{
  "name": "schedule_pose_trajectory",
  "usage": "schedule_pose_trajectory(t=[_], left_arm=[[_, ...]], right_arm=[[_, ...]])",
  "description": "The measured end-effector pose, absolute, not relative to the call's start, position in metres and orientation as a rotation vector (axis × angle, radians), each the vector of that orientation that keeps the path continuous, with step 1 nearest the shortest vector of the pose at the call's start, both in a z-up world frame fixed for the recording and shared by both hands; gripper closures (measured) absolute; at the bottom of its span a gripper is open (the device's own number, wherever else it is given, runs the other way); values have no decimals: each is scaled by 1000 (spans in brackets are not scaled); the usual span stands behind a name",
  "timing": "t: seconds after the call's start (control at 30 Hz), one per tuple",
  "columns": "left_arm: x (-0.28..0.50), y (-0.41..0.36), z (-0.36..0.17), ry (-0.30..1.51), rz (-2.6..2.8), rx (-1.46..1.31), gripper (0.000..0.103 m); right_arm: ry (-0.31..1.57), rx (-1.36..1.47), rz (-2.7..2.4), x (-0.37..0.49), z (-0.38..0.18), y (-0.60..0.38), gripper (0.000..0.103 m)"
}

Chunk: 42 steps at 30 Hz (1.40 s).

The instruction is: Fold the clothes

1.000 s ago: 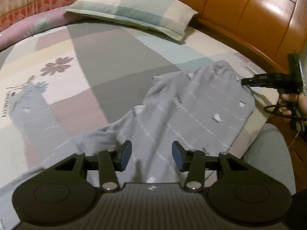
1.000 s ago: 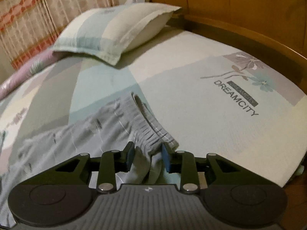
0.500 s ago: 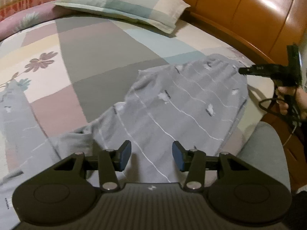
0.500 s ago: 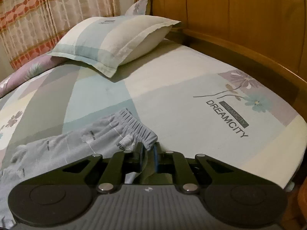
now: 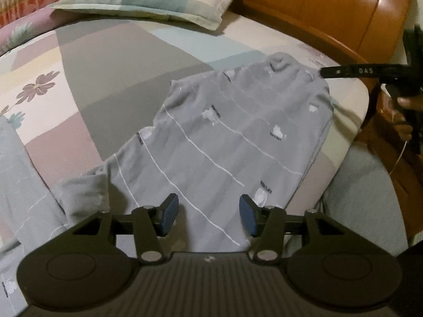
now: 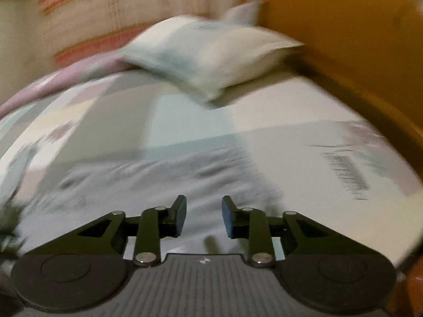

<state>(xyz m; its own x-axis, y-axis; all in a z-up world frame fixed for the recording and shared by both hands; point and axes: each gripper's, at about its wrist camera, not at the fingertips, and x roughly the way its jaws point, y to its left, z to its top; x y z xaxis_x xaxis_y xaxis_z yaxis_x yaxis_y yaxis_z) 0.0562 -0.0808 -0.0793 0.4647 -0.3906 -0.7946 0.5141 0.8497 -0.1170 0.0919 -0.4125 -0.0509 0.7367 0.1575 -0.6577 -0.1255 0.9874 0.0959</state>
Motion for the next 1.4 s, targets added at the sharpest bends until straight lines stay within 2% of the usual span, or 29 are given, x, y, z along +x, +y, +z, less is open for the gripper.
schedule_pose_trajectory(t=[0.07,0.17,0.23,0.37,0.53,0.7,0.93,1.1,1.4], left_arm=[[52,-84,-87,942,-557,165,52],[39,-86,-89,933,-574,210,45],[32,-81,-90,951,-585,198,42],[35,-69,-83,992,-599,170,42],[75,-73,-57,893,-589,123,42],[116,-103,-44,814,-622,82,42],[175,-147,-81,829,-639,70,42],[221,-138,-95,852,-494,31,42],[180,-136,-63,801,-635,50,39]], right_arm=[[760,-14,197,92,-63,-389,67],[844,-62,217,89,-87,-371,67],[850,-119,222,76,-96,-367,60],[909,-172,215,68,-87,-364,59],[810,-138,253,89,-68,-344,54],[840,-192,201,111,-95,-332,54],[828,-61,179,102,-100,-350,44],[824,-65,189,91,-100,-350,40],[714,76,122,100,-55,-402,40]])
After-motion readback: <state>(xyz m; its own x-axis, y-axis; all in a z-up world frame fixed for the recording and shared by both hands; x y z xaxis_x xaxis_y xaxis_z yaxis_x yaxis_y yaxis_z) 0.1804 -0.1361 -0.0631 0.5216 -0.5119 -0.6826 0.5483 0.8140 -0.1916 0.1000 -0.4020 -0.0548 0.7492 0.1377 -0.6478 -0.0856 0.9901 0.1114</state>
